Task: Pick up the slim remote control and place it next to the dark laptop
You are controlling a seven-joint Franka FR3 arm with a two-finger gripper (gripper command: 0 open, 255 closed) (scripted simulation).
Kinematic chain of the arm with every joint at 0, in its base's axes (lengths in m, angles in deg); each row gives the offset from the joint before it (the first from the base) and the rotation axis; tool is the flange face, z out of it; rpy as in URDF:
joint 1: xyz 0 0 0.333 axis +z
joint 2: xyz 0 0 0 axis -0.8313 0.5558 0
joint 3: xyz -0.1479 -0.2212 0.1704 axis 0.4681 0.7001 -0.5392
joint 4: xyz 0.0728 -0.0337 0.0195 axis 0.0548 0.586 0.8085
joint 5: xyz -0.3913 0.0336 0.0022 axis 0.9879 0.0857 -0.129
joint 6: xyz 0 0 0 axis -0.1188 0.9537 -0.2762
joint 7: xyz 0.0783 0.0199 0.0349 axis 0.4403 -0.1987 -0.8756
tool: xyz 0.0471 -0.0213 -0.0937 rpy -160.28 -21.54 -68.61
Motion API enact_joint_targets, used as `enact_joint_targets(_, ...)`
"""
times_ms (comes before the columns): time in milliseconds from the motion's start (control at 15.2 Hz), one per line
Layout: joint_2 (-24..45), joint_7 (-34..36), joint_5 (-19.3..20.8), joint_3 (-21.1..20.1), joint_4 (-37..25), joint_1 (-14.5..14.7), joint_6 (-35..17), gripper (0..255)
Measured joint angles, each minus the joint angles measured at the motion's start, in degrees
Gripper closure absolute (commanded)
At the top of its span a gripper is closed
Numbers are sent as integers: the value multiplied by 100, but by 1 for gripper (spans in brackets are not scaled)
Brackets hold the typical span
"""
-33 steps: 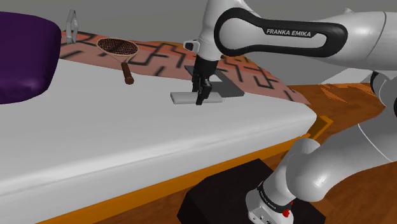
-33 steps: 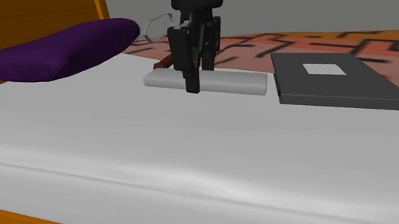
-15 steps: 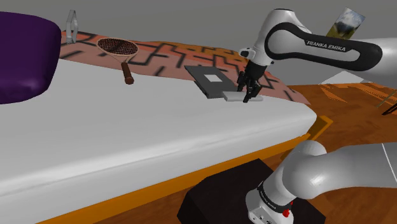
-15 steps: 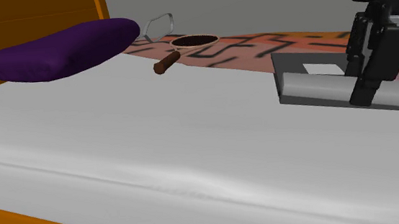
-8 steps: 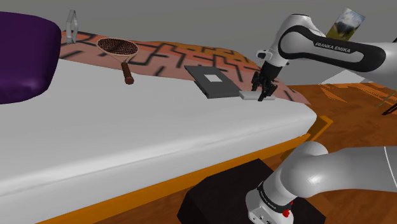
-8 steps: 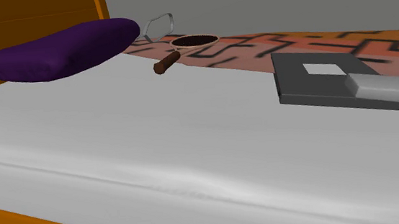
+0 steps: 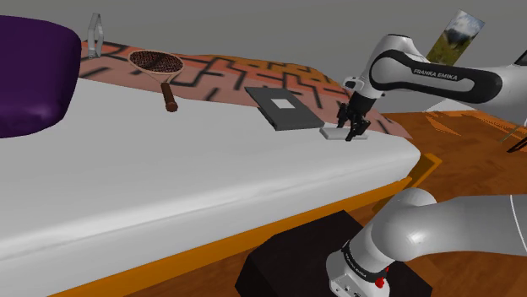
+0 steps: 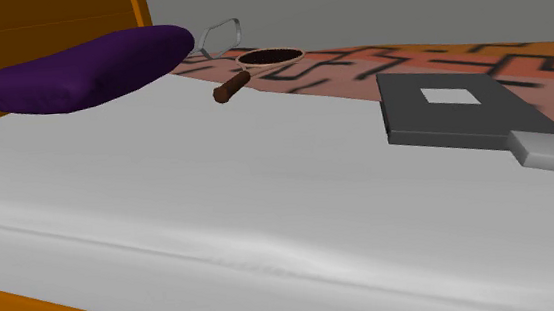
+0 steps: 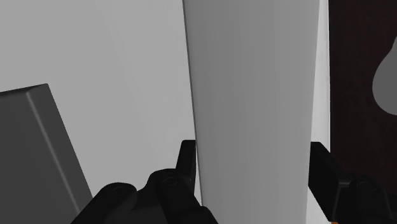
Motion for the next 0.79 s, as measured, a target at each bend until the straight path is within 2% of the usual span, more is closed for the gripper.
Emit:
enact_joint_targets(594,98,20,126,166,616,-41,-714,255)
enact_joint_targets(792,104,25,140,180,682,-47,-787,255)
